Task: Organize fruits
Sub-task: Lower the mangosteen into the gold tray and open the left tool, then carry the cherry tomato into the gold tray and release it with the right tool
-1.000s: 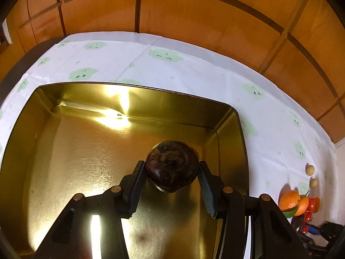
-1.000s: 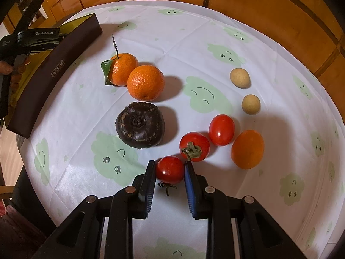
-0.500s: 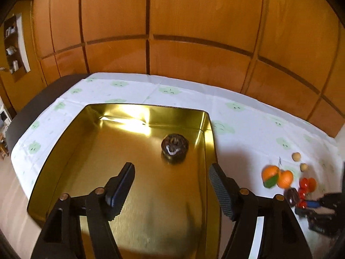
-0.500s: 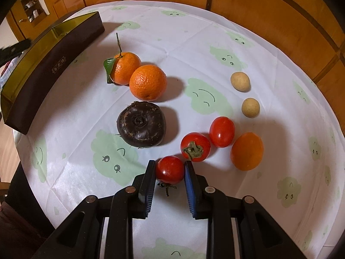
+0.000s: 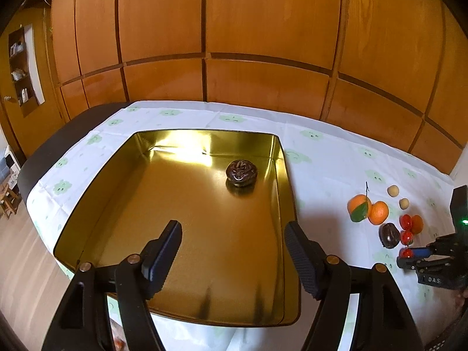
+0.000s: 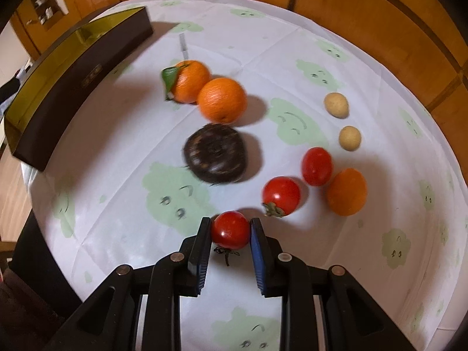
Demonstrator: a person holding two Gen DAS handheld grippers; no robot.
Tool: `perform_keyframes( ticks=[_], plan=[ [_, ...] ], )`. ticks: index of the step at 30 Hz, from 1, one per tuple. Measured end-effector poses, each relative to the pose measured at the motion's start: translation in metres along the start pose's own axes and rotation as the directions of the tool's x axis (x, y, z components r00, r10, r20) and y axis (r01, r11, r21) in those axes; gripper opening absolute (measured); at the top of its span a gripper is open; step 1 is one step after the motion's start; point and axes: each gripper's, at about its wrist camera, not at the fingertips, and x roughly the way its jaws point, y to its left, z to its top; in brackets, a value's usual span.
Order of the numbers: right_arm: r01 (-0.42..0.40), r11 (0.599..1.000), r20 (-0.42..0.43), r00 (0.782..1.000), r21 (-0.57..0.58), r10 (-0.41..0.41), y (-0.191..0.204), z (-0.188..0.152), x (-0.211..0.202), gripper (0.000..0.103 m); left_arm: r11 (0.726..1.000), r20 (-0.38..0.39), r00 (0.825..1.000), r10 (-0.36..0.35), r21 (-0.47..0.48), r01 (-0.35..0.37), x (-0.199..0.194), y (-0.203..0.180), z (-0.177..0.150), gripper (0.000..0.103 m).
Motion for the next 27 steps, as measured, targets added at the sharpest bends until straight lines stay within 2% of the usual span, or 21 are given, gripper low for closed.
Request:
perform_keyframes(
  ticks=[5, 7, 9, 13, 17, 20, 23, 25, 27],
  plan=[
    [-0.010, 1.000, -0.006, 1.000, -0.011, 0.010, 0.016, -0.002, -0.004, 0.026, 1.000, -0.002, 1.000, -0.004, -0.019, 0.004, -0.001, 0.006, -0.004, 0.073],
    [-0.044, 0.999, -0.002, 0.999, 0.005, 0.044, 0.019, -0.001, -0.006, 0.026, 1.000, 0.002, 1.000, -0.002, -0.026, 0.002, -0.002, 0.009, -0.006, 0.073],
    [-0.097, 0.995, 0.027, 0.995, 0.030, 0.097, 0.027, 0.002, -0.012, 0.026, 0.999, 0.002, 1.000, 0.004, -0.034, -0.004, -0.003, 0.014, -0.007, 0.073],
    [-0.144, 0.989, 0.086, 0.986, 0.029, 0.141, 0.048, 0.013, -0.023, 0.026, 0.997, 0.001, 1.000, 0.024, -0.068, -0.024, -0.003, 0.028, -0.009, 0.073],
    [-0.205, 0.979, 0.195, 0.960, -0.008, 0.203, 0.080, 0.038, -0.048, 0.026, 0.993, 0.011, 0.998, 0.058, -0.105, -0.057, -0.006, 0.046, -0.009, 0.073],
    [-0.254, 0.965, 0.294, 0.919, -0.061, 0.261, 0.116, 0.069, -0.075, 0.026, 0.989, 0.013, 0.997, 0.075, -0.133, -0.073, -0.008, 0.057, -0.009, 0.073],
    [-0.273, 0.956, 0.339, 0.894, -0.104, 0.292, 0.146, 0.095, -0.080, 0.026, 0.984, 0.017, 0.996, 0.092, -0.154, -0.088, -0.010, 0.068, -0.010, 0.073],
    [-0.273, 0.952, 0.342, 0.889, -0.136, 0.304, 0.164, 0.112, -0.079, 0.026, 0.982, 0.015, 0.995, 0.098, -0.163, -0.094, -0.010, 0.073, -0.011, 0.073],
    [-0.258, 0.951, 0.312, 0.901, -0.171, 0.300, 0.187, 0.127, -0.068, 0.026, 0.981, 0.011, 0.995, 0.099, -0.168, -0.096, -0.010, 0.076, -0.012, 0.074]
  ],
)
